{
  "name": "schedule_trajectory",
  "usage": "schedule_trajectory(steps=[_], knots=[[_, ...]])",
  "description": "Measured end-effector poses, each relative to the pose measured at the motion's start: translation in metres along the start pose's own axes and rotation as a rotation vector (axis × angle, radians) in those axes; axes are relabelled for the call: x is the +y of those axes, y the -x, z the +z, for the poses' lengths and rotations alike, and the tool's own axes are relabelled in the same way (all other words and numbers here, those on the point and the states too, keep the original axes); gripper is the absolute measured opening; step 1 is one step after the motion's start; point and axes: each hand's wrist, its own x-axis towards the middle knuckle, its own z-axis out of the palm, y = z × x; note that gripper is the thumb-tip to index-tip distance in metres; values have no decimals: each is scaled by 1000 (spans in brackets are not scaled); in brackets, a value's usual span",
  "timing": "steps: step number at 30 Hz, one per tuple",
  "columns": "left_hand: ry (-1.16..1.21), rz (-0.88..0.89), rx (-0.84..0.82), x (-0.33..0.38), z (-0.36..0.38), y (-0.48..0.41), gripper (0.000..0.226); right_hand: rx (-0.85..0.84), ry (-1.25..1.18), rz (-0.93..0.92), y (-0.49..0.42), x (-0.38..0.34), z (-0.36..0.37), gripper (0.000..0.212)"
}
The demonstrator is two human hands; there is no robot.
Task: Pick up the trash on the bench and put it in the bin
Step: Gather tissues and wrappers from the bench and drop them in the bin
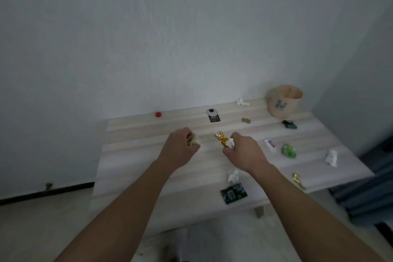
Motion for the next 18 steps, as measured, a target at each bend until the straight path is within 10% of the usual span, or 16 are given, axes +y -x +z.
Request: schedule_trajectory(steps=[18], knots=[[-21,231,-241,206,159,35,17,107,13,273,141,219,-106,20]])
